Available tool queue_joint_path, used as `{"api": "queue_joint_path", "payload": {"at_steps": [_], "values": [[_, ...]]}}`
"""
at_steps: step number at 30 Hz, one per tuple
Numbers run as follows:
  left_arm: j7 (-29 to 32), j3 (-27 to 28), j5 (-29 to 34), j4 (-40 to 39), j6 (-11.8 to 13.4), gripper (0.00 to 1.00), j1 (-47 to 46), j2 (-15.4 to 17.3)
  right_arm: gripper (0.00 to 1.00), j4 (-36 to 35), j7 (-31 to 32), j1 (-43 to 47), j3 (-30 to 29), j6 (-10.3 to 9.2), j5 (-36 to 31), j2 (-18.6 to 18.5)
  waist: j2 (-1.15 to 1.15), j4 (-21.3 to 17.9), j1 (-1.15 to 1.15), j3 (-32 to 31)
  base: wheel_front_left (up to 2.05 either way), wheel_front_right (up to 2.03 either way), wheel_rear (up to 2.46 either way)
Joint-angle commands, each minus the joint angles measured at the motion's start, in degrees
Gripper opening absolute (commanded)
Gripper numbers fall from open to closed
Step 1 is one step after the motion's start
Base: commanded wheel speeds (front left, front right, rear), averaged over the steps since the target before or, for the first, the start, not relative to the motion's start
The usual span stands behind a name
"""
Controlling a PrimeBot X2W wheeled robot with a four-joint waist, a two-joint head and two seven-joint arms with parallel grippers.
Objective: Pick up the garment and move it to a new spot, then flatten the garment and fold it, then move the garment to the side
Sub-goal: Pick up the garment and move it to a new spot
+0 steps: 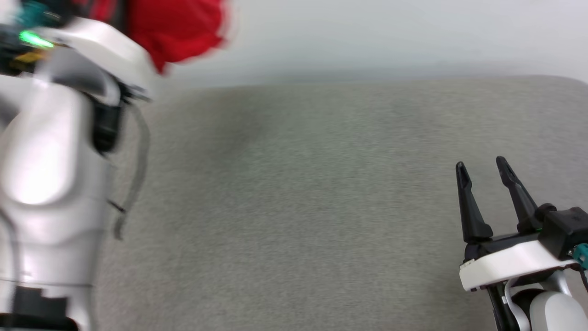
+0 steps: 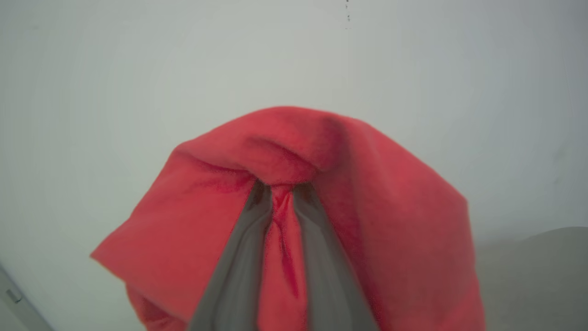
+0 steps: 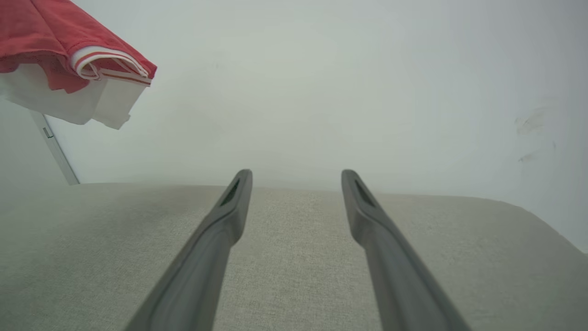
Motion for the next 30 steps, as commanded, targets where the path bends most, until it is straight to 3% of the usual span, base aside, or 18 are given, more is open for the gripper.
{"api": "queue_joint_path", "payload": {"at_steps": [1,5,10,15,19,20,21,25,30], "values": [[-0.51,-1.20,-0.49,-0.89,-0.38,0.00,1.63,-1.93,1.00,-0.14,0.29,1.04,-0.23,-0.02,-0.04,0.15,0.00,-3.62,0.01,-2.01,0.00,0.00,0.00],[-1.17,-4.95,-2.46,-3.48,-1.28,0.00,5.56,-8.23,1.00,-0.57,0.82,1.87,-0.49,-0.02,0.29,0.16,0.00,-6.57,0.01,-1.95,0.00,0.00,0.00],[-1.94,-9.74,-4.50,-6.10,-2.18,0.00,12.68,-13.44,1.00,-1.16,0.76,2.19,-0.95,-0.02,0.61,0.16,0.00,-8.71,0.01,-0.47,0.00,0.00,0.00],[-1.86,-14.11,-5.83,-7.11,-2.55,0.00,23.16,-14.88,1.00,-1.23,0.37,2.51,-1.02,-0.02,1.22,0.13,0.00,-9.19,0.01,1.22,0.00,0.00,0.00],[-1.18,-17.68,-5.53,-7.03,-2.71,0.00,31.37,-13.95,1.00,-1.16,0.04,2.35,-1.23,-0.02,1.48,0.16,0.00,-8.29,0.01,2.45,0.00,0.00,0.00],[-1.49,-18.28,-5.23,-7.11,-2.64,0.30,32.73,-13.75,1.00,-1.05,-0.05,2.14,-1.31,-0.02,1.40,0.15,0.00,-7.90,0.01,2.56,0.00,0.00,0.00],[-1.44,-19.08,-4.99,-7.22,-2.63,1.00,34.13,-13.79,1.00,-0.97,-0.05,1.98,-1.50,-0.02,1.28,0.14,0.00,-7.47,0.01,2.63,0.00,0.00,0.00],[-4.45,-20.51,-3.59,-8.48,-1.80,1.00,36.17,-14.17,1.00,-0.59,-0.03,1.51,-2.14,-0.02,1.21,0.15,0.00,-5.41,0.01,2.19,0.00,0.00,0.00],[-11.14,-19.32,-2.40,-11.43,1.47,1.00,35.68,-15.17,1.00,-0.14,0.41,2.58,-2.76,-0.02,0.64,0.14,0.00,-3.22,0.01,-0.35,0.00,0.00,0.00]]}}
